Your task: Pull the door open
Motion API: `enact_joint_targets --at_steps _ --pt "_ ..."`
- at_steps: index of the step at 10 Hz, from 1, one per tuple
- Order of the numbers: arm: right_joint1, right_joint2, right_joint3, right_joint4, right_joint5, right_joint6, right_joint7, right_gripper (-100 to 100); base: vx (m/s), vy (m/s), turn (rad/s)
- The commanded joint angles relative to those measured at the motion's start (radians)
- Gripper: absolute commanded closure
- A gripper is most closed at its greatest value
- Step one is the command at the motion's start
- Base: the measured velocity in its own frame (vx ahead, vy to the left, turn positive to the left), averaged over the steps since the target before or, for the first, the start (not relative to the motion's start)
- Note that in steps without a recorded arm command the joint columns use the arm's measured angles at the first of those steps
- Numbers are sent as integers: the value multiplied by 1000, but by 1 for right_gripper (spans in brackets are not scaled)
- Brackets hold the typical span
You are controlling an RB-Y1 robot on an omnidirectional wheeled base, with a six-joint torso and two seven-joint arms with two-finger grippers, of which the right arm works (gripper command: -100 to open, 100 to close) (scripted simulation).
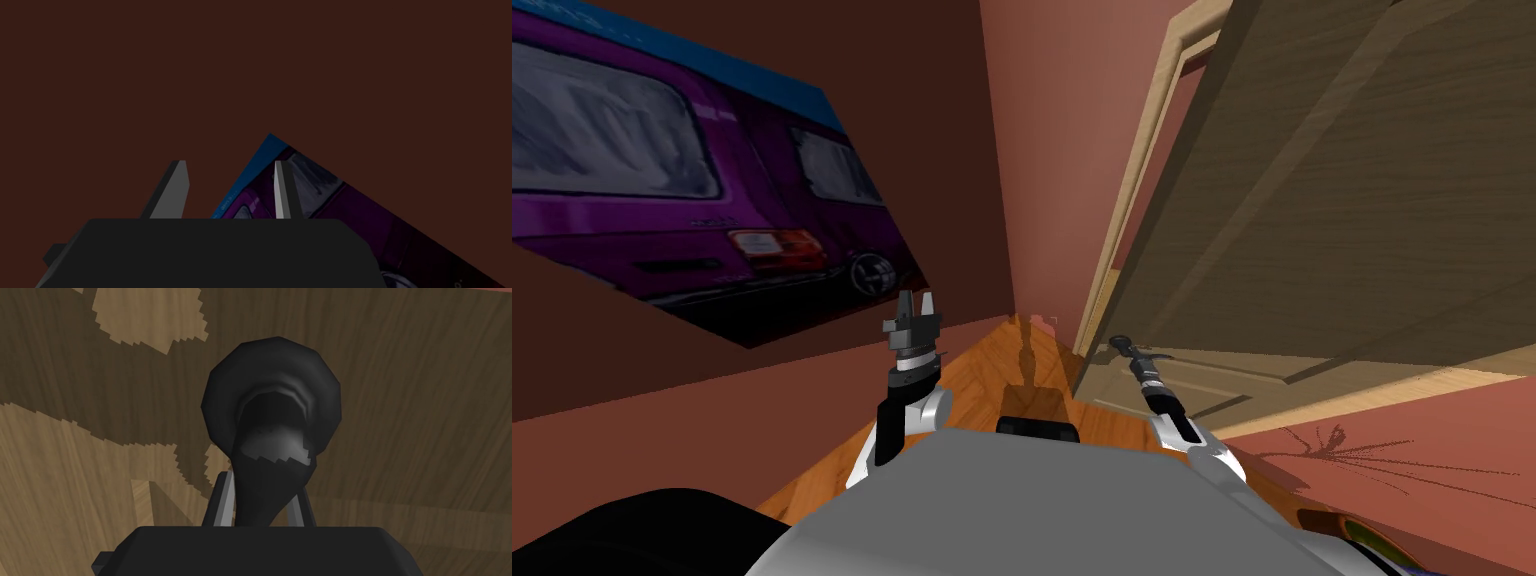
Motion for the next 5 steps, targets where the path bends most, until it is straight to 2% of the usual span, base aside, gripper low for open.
enact_joint_targets --at_steps 1,4,5 --pt "13 -12 22 -8 10 -18 -21 100 -223 -82 119" --pt "34 -35 59 -22 27 -46 -61 100 -246 -81 106" --pt "27 -29 53 -18 24 -37 -53 100 -109 -22 24"
